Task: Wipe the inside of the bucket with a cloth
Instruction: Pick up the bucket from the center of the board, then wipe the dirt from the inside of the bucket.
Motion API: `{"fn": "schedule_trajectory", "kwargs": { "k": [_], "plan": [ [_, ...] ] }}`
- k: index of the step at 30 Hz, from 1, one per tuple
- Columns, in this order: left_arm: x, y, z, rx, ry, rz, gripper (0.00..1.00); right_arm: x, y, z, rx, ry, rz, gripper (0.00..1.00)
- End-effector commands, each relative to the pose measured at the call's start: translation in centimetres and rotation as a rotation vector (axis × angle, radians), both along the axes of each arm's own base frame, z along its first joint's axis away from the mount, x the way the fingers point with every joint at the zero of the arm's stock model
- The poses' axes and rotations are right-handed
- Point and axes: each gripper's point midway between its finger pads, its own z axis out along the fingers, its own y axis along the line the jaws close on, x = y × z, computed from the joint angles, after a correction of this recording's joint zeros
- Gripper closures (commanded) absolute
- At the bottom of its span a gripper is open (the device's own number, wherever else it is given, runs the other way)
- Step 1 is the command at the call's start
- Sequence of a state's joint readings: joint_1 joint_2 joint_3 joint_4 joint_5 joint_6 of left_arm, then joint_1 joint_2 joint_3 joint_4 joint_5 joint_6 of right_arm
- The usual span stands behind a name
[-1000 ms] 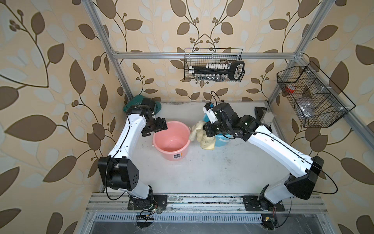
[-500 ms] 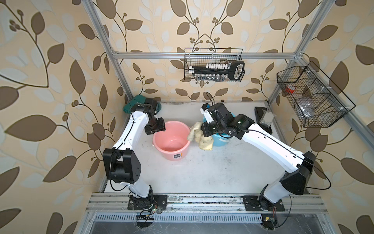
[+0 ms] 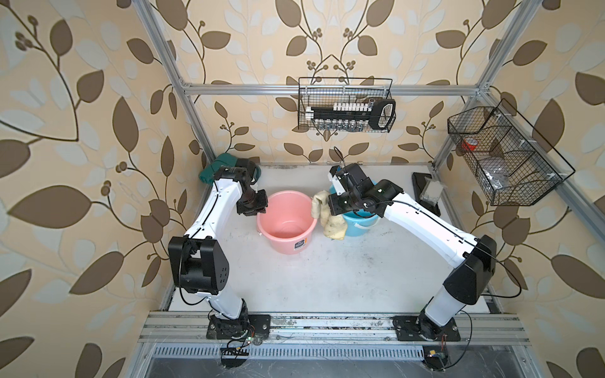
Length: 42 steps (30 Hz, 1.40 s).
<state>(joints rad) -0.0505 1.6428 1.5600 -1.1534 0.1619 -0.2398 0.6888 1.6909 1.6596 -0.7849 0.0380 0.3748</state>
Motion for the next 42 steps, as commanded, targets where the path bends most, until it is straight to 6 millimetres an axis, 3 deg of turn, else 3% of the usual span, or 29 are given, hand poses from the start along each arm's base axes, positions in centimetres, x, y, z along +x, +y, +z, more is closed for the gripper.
{"fn": "schedule_trajectory", "kwargs": {
  "k": [1,3,7,8,14,17,20,24,29,35,42],
  "plan": [
    [0.2,-0.6,0.4,-0.051,-0.014,0.001,0.77,0.5,-1.3,-0.9,-0.008,0.027,-0.039,1.0],
    [0.3,-0.9,0.3,-0.07,-0.009,0.002,0.88,0.6,-1.9,-0.9,-0.008,0.027,-0.051,1.0],
    [0.4,-1.7,-0.2,-0.11,-0.001,0.0,0.94,0.1,-2.0,0.6,0.047,-0.006,-0.042,1.0],
    [0.4,-1.9,-0.4,-0.112,0.002,0.0,1.0,0.0,-2.0,1.3,0.064,-0.017,-0.04,1.0],
    [0.5,-3.0,-0.8,-0.116,0.003,-0.026,1.0,-1.6,-1.1,7.4,0.145,-0.128,0.021,1.0],
    [0.6,-4.1,-0.6,-0.116,-0.006,-0.052,1.0,-2.1,0.4,10.3,0.18,-0.164,0.059,1.0],
    [0.5,-5.6,-0.1,-0.108,-0.026,-0.083,1.0,-2.0,2.7,11.5,0.188,-0.151,0.103,1.0],
    [-0.1,-7.5,0.7,-0.115,-0.056,-0.108,1.0,-0.1,5.1,10.3,0.179,-0.094,0.097,1.0],
    [-0.6,-8.4,2.1,-0.167,-0.093,-0.107,1.0,2.3,6.6,6.0,0.128,-0.029,0.047,1.0],
    [-1.2,-7.8,3.3,-0.144,-0.13,-0.109,1.0,3.7,6.5,1.3,0.061,0.013,-0.019,1.0],
    [-1.8,-8.5,3.8,-0.194,-0.14,-0.118,1.0,5.2,7.0,-1.9,0.008,0.05,-0.062,1.0]
  ]
}}
